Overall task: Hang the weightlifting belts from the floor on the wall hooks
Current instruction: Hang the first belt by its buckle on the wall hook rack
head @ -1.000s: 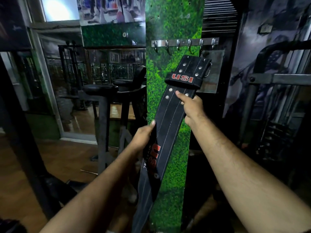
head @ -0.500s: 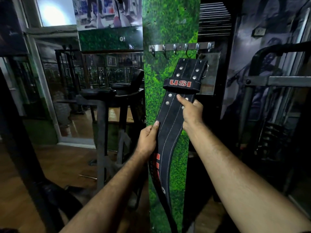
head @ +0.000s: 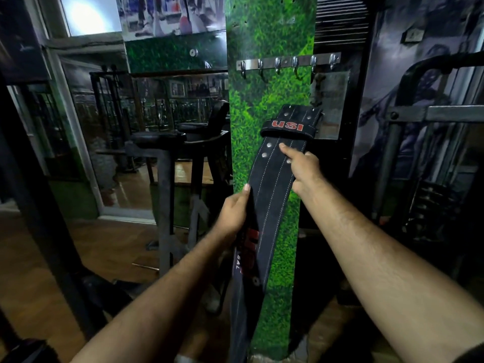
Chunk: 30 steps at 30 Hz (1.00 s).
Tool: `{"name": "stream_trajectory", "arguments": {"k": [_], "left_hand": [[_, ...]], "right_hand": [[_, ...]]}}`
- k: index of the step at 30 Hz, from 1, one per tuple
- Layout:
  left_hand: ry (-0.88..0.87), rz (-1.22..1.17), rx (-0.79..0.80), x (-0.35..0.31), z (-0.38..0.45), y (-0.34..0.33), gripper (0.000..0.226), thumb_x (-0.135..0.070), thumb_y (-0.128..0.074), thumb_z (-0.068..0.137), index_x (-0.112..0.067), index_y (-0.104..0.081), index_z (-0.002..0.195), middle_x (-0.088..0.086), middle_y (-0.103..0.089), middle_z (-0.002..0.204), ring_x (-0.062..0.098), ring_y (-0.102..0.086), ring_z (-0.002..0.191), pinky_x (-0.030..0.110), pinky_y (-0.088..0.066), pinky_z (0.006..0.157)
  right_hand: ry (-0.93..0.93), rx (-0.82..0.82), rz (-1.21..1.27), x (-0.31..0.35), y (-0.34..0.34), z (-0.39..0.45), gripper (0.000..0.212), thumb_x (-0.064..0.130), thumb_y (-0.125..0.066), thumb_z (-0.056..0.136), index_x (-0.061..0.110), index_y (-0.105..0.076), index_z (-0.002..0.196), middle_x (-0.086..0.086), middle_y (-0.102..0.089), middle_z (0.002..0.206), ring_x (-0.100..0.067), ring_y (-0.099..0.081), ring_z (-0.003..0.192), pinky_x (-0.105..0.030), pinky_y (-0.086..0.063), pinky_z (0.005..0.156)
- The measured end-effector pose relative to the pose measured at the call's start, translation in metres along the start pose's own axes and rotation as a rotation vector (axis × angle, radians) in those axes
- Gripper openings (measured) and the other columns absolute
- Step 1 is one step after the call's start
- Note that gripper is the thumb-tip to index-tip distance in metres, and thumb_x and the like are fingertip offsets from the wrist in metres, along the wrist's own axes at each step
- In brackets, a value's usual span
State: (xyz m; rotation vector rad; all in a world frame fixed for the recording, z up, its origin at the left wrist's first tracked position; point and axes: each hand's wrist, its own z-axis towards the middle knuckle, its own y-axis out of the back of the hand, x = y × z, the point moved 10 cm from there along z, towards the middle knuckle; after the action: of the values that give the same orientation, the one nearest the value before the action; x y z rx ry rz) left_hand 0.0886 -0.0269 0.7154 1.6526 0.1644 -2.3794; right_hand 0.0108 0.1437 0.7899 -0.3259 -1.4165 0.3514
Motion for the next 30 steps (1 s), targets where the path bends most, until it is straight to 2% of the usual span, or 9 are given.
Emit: {"name": "stream_trajectory", "arguments": {"k": [3, 8, 12, 15, 20, 23, 26, 28, 30], "left_hand": [[-0.043, -0.147, 0.019, -0.048, 0.021, -0.009, 0.049, -0.043, -0.052, 0.098, 0.002, -0.071, 0.107, 0.017, -0.074, 0.109, 0.029, -0.070, 0.105, 0.039, -0.054, 0.097], [-0.154, -0.024, -0.211, -0.085, 0.027, 0.001, 0.060, -0.048, -0.053, 0.096, 0.007, -0.058, 0.074, 0.009, -0.056, 0.068, 0.014, -0.049, 0.062, 0.029, -0.043, 0.058], [-0.207, 0.089, -0.288, -0.092, 0.030, 0.005, 0.057, -0.045, -0.050, 0.098, 0.001, -0.052, 0.063, 0.007, -0.048, 0.061, 0.015, -0.041, 0.058, 0.031, -0.035, 0.053], [-0.181, 0.093, -0.368, -0.104, 0.033, 0.012, 0.056, -0.037, -0.052, 0.099, -0.015, -0.039, 0.050, -0.004, -0.040, 0.051, 0.010, -0.033, 0.049, 0.030, -0.029, 0.051], [-0.113, 0.070, -0.528, -0.106, 0.038, 0.026, 0.057, -0.036, -0.053, 0.099, -0.016, -0.032, 0.049, -0.004, -0.032, 0.049, 0.009, -0.027, 0.046, 0.032, -0.025, 0.049], [-0.062, 0.066, -0.570, -0.103, 0.041, 0.039, 0.057, -0.038, -0.052, 0.099, -0.015, -0.034, 0.050, -0.003, -0.032, 0.051, 0.009, -0.027, 0.047, 0.026, -0.026, 0.042], [-0.068, 0.081, -0.582, -0.109, 0.043, 0.042, 0.058, -0.039, -0.052, 0.099, -0.014, -0.034, 0.050, -0.004, -0.032, 0.051, 0.008, -0.027, 0.048, 0.026, -0.028, 0.043], [-0.083, 0.047, -0.566, -0.113, 0.047, 0.046, 0.058, -0.039, -0.052, 0.099, -0.014, -0.035, 0.050, -0.005, -0.033, 0.051, 0.008, -0.028, 0.049, 0.030, -0.029, 0.052], [-0.059, 0.028, -0.557, -0.113, 0.053, 0.049, 0.056, -0.039, -0.052, 0.099, -0.014, -0.040, 0.050, -0.004, -0.038, 0.052, 0.008, -0.032, 0.049, 0.029, -0.032, 0.057]], "right_hand": [[-0.060, 0.091, -0.122, -0.005, -0.010, -0.005, 0.051, 0.042, -0.082, 0.077, 0.010, -0.064, 0.111, -0.016, -0.073, 0.114, -0.032, -0.073, 0.097, -0.055, -0.060, 0.082], [0.061, -0.084, -0.274, 0.021, -0.002, -0.007, 0.067, 0.076, -0.061, 0.074, 0.014, -0.067, 0.099, -0.001, -0.071, 0.095, -0.024, -0.069, 0.093, -0.041, -0.057, 0.089], [0.162, -0.157, -0.368, 0.016, 0.004, -0.025, 0.051, 0.063, -0.066, 0.081, 0.012, -0.066, 0.079, 0.000, -0.069, 0.080, -0.023, -0.068, 0.081, -0.032, -0.053, 0.070], [0.366, -0.169, -0.476, 0.011, 0.002, -0.052, 0.056, 0.061, -0.067, 0.080, 0.007, -0.063, 0.065, -0.001, -0.067, 0.063, -0.024, -0.066, 0.064, -0.037, -0.053, 0.062], [0.702, -0.216, -0.762, 0.009, 0.007, -0.092, 0.065, 0.064, -0.065, 0.082, 0.018, -0.027, 0.055, 0.000, -0.033, 0.047, -0.015, -0.028, 0.046, -0.042, -0.028, 0.044], [0.579, -0.071, -0.763, -0.046, 0.026, -0.094, 0.061, 0.071, -0.071, 0.070, 0.021, -0.039, 0.056, 0.007, -0.046, 0.049, -0.010, -0.039, 0.044, -0.038, -0.037, 0.044], [0.293, 0.100, -0.903, -0.113, 0.053, -0.075, 0.085, 0.094, -0.061, 0.049, 0.013, -0.068, 0.072, -0.002, -0.071, 0.065, -0.020, -0.069, 0.061, -0.042, -0.056, 0.055], [0.183, 0.170, -0.954, -0.121, 0.055, -0.072, 0.085, 0.093, -0.066, 0.045, 0.012, -0.070, 0.072, -0.003, -0.073, 0.066, -0.019, -0.071, 0.061, -0.045, -0.059, 0.058], [0.160, 0.154, -0.916, -0.097, 0.043, -0.072, 0.066, 0.075, -0.077, 0.059, 0.012, -0.062, 0.069, -0.001, -0.069, 0.064, -0.014, -0.063, 0.058, -0.040, -0.055, 0.053]]}}
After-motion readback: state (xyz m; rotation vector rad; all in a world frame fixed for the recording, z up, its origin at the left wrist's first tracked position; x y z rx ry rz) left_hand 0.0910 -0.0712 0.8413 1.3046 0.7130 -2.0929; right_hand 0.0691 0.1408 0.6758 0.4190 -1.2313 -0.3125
